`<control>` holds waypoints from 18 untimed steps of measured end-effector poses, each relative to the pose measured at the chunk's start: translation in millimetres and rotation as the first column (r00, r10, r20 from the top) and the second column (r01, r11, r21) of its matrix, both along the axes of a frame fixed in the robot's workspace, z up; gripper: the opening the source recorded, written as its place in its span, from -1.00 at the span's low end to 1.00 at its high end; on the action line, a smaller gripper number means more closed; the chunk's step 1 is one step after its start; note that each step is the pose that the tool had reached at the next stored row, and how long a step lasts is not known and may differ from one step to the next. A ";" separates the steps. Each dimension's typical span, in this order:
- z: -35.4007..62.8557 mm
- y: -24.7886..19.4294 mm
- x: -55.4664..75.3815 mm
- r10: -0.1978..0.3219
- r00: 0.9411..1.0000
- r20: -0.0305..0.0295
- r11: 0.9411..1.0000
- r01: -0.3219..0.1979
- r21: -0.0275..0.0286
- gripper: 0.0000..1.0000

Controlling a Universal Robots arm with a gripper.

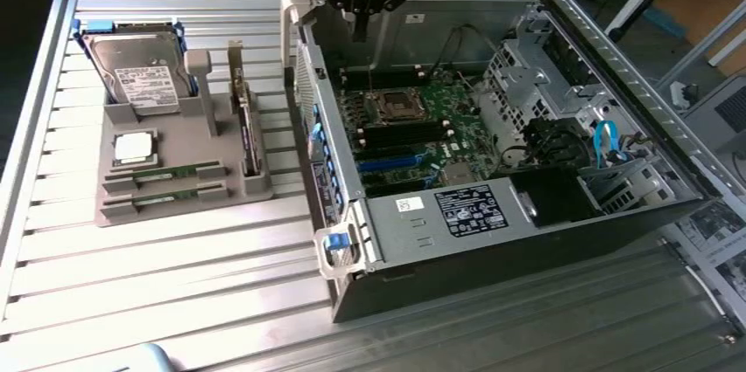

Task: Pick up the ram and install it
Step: 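Reach for the ram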

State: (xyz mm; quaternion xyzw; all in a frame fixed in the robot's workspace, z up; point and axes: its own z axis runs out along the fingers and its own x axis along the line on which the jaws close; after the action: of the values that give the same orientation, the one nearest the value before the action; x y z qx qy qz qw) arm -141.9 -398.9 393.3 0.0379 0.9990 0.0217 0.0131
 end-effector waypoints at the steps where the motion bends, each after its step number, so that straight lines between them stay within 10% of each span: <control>1: 0.0 0.0 -2.6 0.000 1.000 0.000 1.000 0.000 0.000 -0.79; 18: 0.0 0.0 -20.1 0.000 1.000 0.000 1.000 0.000 0.000 -0.79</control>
State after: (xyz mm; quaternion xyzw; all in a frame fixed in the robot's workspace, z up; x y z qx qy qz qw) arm -162.0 -398.9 393.3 0.0379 0.9990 0.0217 0.0131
